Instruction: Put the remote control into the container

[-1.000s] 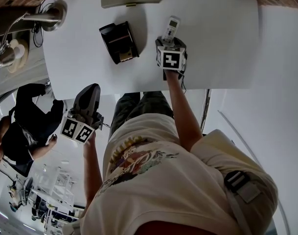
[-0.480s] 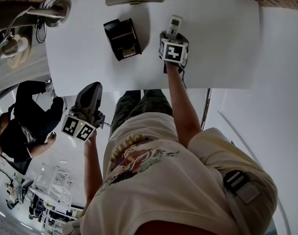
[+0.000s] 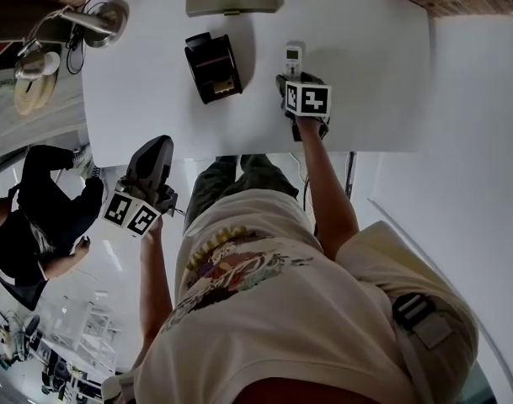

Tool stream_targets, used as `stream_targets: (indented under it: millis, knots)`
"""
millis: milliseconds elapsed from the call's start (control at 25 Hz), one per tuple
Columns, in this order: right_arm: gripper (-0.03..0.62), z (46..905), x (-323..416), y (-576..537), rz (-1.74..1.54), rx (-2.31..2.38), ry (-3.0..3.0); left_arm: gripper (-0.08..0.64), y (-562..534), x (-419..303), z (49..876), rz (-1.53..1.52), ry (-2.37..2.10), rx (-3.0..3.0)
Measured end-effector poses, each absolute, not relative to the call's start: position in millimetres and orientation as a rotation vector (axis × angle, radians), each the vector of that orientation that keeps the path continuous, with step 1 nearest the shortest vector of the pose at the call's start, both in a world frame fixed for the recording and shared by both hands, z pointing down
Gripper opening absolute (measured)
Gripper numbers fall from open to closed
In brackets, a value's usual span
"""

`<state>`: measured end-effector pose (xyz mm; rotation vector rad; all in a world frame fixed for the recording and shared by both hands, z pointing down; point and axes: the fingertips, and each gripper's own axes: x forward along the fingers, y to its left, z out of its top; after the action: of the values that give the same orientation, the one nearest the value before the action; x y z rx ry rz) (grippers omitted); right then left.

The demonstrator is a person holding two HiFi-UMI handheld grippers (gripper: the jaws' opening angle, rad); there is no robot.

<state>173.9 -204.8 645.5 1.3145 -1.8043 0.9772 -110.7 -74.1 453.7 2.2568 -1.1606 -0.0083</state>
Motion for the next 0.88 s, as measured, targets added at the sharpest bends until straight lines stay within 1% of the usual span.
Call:
stream_targets:
  millis: [320,520,880]
  knots:
    - [0.261,599.0,145.8,-156.9,0.916,1.131,-1.892,0.006,-73.0,-116.9,454.7,-0.069,-1.106,2.321]
    - [0.261,579.6,113.9,-124.4,0.946,1.023,-1.927,0.006,-71.7,-123.5,452.9,-0.102,-1.068,2.354]
    - [0.261,577.9,58.1,-86.8,0.963,0.854,-1.926,0.006,-63.0,-153.5,450.9,-0.186,-1.079,2.365]
